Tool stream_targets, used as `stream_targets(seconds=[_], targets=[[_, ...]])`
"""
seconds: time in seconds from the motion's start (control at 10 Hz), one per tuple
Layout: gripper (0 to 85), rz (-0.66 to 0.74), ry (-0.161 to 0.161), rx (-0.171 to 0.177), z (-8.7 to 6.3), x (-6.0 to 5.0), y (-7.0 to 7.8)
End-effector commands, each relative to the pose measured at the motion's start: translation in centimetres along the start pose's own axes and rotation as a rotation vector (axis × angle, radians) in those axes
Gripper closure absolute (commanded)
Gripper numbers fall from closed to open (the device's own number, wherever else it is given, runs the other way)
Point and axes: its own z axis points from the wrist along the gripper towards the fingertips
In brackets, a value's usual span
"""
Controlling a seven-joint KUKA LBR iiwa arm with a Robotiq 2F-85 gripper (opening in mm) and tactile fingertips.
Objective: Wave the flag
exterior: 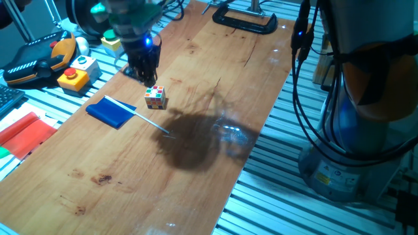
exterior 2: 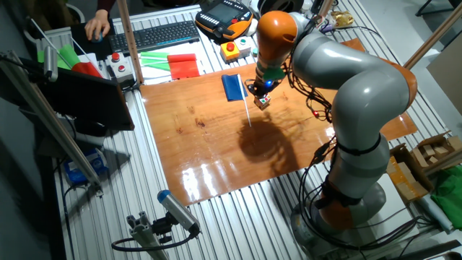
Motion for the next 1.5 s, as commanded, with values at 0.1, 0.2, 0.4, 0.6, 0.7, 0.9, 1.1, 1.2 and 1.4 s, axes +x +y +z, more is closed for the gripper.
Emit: stream_targets(seconds=[0.1, 0.2, 0.4, 0.6, 0.7, 0.9, 1.1, 1.2, 1.4], targets=[[84.3, -0.007, 0.012, -0.010, -0.3, 0.1, -0.7], [84.3, -0.008, 0.011, -0.014, -0.4, 0.1, -1.0], [84.3, -0.001, 0.002, -0.038, 0.0, 0.3, -1.7], [84.3, 0.008, 0.002, -0.072, 0.5, 0.5, -2.3], [84.3, 0.009, 0.005, -0.072, 0.5, 0.5, -2.2], [84.3, 0.008, 0.010, -0.071, 0.5, 0.6, -2.2], [84.3, 0.008, 0.009, -0.070, 0.5, 0.6, -2.1], [84.3, 0.006, 0.006, -0.068, 0.6, 0.6, -2.1], [84.3, 0.003, 0.004, -0.067, 0.6, 0.6, -2.1]])
